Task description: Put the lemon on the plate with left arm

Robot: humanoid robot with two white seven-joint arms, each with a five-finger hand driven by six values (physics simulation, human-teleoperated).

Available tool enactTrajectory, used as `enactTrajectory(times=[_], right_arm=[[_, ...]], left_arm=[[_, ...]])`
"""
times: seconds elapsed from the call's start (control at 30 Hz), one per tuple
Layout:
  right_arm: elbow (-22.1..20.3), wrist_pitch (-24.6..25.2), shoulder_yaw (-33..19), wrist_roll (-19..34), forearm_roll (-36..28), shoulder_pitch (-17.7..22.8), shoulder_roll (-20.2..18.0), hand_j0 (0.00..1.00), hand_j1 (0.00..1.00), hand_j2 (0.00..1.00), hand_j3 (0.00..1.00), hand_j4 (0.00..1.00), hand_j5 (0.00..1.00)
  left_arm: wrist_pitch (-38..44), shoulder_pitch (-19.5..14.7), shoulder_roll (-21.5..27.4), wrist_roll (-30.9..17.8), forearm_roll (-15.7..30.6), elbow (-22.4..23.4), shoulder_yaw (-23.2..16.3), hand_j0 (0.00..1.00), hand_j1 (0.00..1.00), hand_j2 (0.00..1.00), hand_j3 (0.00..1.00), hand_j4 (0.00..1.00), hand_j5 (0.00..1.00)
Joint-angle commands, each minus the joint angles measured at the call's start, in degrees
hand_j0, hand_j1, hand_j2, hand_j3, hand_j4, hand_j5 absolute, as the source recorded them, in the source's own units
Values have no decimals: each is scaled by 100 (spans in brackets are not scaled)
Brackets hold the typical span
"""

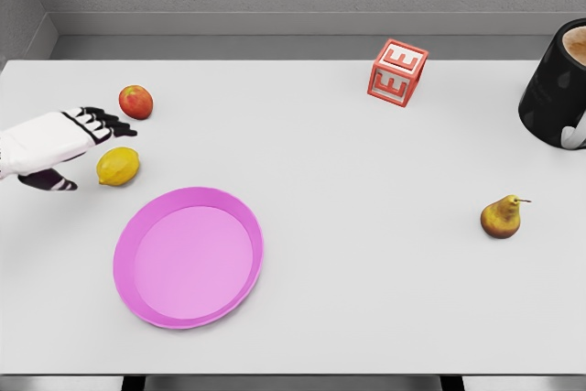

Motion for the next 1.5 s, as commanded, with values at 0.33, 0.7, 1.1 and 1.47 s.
enactTrajectory(times=[0.33,0.7,1.1,1.47], right_arm=[[-3,-1,-1,1,-1,0,0,100,100,100,100,100,100],[-3,-1,-1,1,-1,0,0,100,100,100,100,100,100],[-3,8,-1,1,-1,0,0,100,100,100,100,100,100],[-3,-1,-1,1,-1,0,0,100,100,100,100,100,100]], left_arm=[[16,-598,-317,3,-568,633,-667,100,100,100,100,100,100],[16,-659,-379,3,-1166,633,-737,100,100,100,100,100,100],[16,-712,-590,3,-1403,783,-843,100,100,100,100,100,100],[16,-765,-563,3,-1605,879,-843,100,100,100,100,100,100]])
